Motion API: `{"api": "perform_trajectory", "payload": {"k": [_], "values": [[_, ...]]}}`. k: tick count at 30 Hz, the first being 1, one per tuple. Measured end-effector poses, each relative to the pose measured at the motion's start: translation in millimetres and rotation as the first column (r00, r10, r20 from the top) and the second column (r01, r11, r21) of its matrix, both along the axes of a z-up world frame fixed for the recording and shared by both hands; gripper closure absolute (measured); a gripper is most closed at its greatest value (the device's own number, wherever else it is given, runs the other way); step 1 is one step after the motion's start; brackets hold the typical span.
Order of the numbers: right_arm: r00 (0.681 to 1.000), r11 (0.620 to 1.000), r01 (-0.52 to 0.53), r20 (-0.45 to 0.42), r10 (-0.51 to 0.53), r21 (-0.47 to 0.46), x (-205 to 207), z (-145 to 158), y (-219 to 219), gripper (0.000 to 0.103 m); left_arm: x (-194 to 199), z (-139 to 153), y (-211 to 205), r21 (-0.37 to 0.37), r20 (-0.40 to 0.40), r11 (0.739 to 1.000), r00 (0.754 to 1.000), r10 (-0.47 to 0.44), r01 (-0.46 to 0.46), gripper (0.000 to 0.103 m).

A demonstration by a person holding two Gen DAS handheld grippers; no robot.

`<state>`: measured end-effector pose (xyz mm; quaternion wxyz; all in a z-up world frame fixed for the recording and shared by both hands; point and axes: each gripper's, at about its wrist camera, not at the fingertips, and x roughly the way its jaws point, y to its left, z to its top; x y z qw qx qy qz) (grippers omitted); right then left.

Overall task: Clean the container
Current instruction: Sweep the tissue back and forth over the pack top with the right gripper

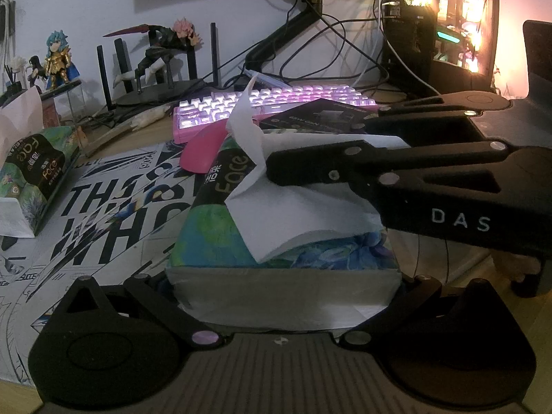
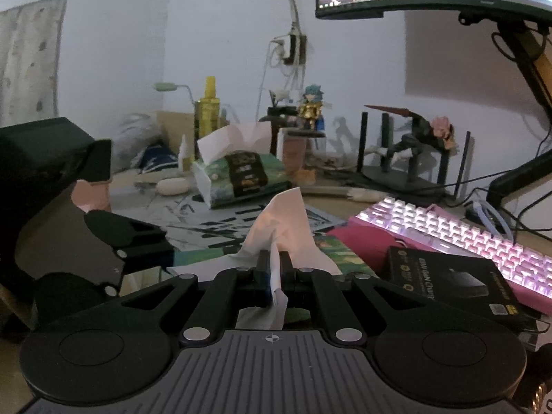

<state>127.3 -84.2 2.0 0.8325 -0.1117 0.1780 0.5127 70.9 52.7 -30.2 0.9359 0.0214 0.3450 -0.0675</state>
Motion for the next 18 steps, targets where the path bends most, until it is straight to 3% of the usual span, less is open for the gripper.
{"api": "perform_trajectory", "payload": {"k": [18], "values": [[0.995,0.996,-0.083,-0.052,0.084,0.028,-2.2,3.7,-3.6,0.097,0.0,0.0,0.0,0.0,0.0,1.0,1.0,0.0,0.0,0.0]]}}
